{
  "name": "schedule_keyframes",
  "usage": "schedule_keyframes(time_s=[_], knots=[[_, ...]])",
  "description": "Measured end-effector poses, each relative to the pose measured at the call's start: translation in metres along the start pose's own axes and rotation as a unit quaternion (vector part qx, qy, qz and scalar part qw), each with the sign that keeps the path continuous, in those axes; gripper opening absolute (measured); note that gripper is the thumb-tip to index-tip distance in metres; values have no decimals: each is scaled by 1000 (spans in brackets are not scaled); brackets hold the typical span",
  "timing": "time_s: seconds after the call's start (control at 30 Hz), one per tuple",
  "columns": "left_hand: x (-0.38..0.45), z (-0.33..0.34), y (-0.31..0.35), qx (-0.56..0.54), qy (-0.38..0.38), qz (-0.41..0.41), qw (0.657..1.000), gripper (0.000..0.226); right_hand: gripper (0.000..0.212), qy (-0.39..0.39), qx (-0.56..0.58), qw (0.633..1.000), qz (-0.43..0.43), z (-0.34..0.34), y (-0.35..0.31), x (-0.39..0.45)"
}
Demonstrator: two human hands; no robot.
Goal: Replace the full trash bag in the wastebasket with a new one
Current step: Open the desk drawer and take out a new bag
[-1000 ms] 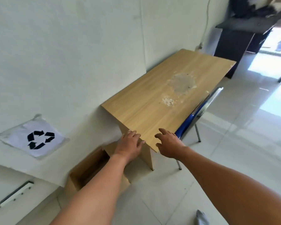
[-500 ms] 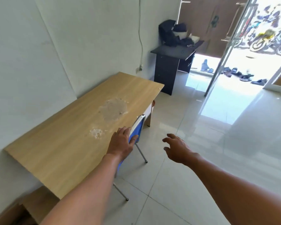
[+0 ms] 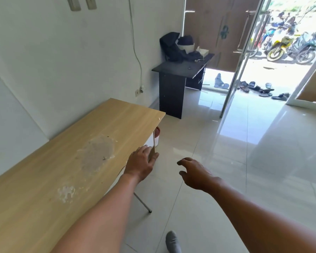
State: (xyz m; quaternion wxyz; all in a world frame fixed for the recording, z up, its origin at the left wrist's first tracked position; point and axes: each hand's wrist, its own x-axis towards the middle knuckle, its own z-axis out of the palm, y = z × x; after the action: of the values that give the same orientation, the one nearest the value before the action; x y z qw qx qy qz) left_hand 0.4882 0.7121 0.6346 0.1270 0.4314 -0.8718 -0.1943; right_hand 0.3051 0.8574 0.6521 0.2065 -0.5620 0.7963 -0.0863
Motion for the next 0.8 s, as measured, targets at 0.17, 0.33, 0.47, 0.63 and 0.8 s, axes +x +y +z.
schedule_keyframes(time_s=[0.17, 0.33, 0.47, 0.63, 0.8], knots=[[78, 23, -13, -27, -3, -57, 998, 55, 45, -18, -6, 999, -27, -39, 23, 95], [147, 41, -25, -17, 0, -109, 994, 53, 44, -46, -41, 997, -48, -74, 50, 182], [191, 46, -29, -10, 3, -142, 990, 62, 44, -67, -61, 993, -75, -89, 66, 241], [226, 55, -40, -18, 33, -208, 977, 54, 45, -100, -105, 977, -156, -100, 72, 321], [236, 69, -40, -20, 83, -316, 945, 55, 47, -148, -137, 950, -239, -102, 76, 406]])
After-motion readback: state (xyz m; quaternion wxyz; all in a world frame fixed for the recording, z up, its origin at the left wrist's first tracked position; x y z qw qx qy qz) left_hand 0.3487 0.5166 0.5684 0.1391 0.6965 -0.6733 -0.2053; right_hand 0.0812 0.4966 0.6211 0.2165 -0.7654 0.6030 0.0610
